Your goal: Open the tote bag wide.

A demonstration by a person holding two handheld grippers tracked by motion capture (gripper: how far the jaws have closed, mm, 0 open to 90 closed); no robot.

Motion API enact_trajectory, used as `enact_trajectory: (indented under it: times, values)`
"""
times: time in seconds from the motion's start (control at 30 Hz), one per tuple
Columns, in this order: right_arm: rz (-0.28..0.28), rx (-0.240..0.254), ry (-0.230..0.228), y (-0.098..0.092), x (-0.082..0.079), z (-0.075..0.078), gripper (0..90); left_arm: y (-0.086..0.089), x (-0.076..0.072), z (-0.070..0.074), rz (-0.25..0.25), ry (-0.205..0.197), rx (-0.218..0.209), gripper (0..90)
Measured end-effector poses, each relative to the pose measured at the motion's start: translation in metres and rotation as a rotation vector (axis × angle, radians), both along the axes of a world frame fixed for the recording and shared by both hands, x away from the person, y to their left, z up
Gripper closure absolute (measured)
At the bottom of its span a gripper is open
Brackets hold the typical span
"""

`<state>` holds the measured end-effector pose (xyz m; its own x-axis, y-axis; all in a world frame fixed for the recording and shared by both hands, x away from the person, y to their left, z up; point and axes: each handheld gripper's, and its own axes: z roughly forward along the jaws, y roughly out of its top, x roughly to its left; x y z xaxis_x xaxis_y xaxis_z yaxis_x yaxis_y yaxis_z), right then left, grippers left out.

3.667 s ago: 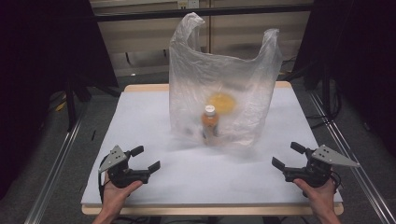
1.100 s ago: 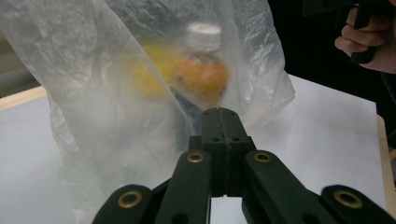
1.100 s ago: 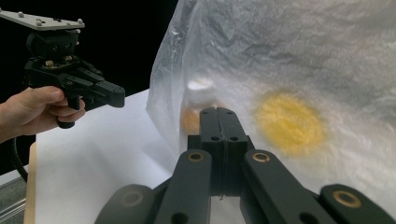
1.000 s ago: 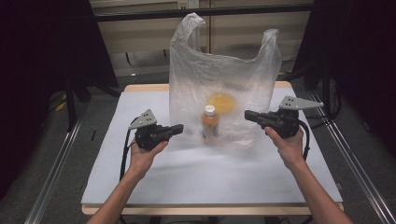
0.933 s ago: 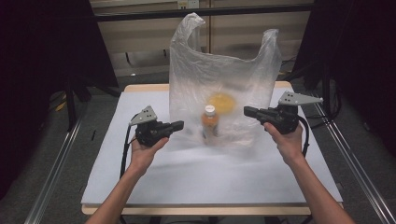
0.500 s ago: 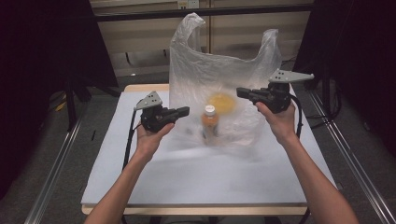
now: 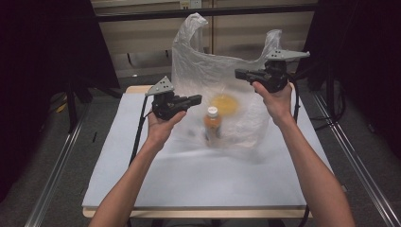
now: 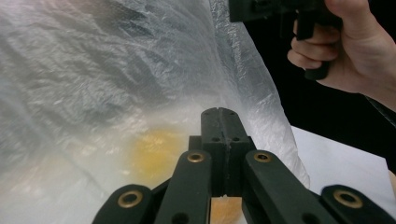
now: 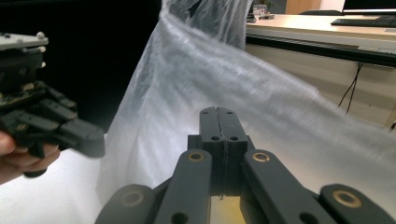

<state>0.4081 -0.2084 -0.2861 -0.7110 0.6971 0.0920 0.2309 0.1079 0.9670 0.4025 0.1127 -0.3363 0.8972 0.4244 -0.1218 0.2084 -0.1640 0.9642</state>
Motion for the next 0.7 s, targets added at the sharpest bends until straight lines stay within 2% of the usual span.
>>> enact_trajectory:
  times: [0.2, 0.33, 0.5, 0.7]
  values:
    - [-0.024, -0.017, -0.005, 0.001, 0.018, 0.019, 90.0, -0.008, 0.003, 0.002, -0.009, 0.002, -0.006, 90.0]
    - [-0.045, -0.025, -0.001, 0.002, 0.028, 0.027, 90.0, -0.010, 0.003, 0.006, -0.015, -0.007, 0.006, 90.0]
    - [-0.070, -0.023, 0.017, 0.003, 0.044, 0.028, 90.0, -0.010, 0.004, 0.006, -0.007, -0.004, 0.019, 90.0]
    - [-0.092, -0.036, 0.049, 0.006, 0.056, 0.024, 90.0, -0.010, 0.007, 0.004, -0.009, 0.001, 0.011, 90.0]
